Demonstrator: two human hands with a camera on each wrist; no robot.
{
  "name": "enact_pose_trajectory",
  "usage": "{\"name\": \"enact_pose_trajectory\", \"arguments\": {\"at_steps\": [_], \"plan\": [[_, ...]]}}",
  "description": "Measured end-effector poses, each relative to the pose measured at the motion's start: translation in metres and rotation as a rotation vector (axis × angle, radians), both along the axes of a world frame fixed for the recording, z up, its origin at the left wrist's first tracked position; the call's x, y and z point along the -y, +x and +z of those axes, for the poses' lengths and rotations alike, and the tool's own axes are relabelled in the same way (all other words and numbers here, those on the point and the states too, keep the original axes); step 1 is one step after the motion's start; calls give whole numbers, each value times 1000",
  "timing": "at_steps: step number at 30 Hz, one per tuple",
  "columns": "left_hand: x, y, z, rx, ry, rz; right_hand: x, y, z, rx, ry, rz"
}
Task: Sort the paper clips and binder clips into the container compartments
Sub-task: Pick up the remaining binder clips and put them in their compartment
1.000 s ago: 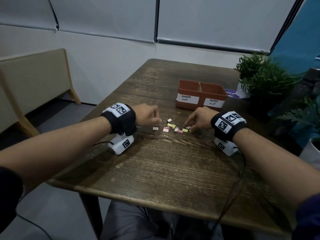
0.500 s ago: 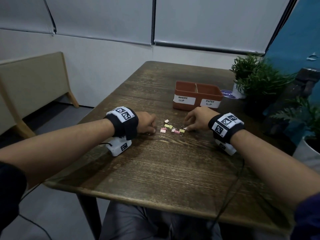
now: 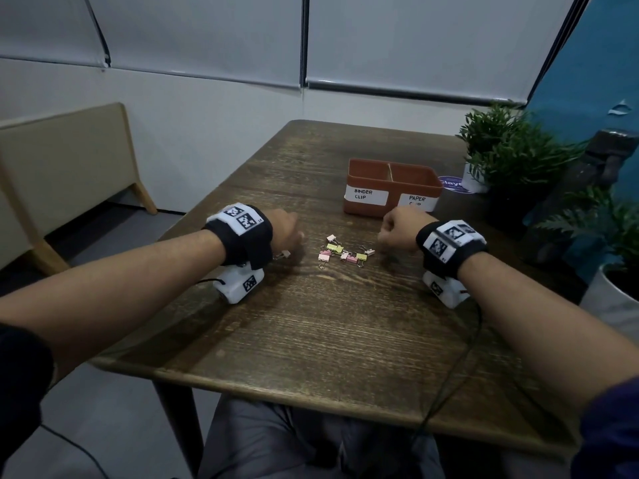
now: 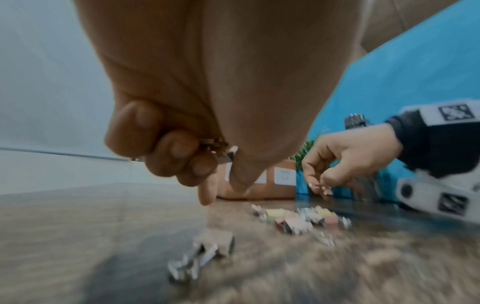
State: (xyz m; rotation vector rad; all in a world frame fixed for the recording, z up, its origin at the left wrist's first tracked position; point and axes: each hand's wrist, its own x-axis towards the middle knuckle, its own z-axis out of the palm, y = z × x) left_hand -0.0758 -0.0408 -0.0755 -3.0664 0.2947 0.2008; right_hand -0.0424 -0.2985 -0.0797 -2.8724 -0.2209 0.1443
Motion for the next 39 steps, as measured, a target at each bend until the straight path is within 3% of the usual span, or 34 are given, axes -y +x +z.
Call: {"name": "enact_pose_trajectory", "arguments": {"at_steps": [3, 8, 14, 23, 26, 31, 33, 36, 39], "plan": [[-22, 8, 8, 35, 36, 33, 9, 1, 8, -120, 410, -130], [-27, 3, -5, -139, 127, 45, 12, 3, 3, -411, 1015, -216], [-3, 1, -19, -93, 62, -126, 9, -3, -7, -639, 1339, -291], [-15, 12, -3, 45, -269, -154, 8, -5, -15, -462, 1120, -111], [-27, 13, 2, -22, -201, -186, 10, -6, -15, -486, 1104, -110], [-26, 17, -8, -30, -111, -400, 4, -7, -12, -447, 1085, -150], [-22, 21, -8, -37, -128, -451, 0, -6, -9, -383, 923, -187], [-20, 27, -10, -23, -95, -442, 0, -7, -1, -252, 437, -124], [-16, 27, -11, 6, -112, -395, 1, -9, 1, -232, 331, -65]]}}
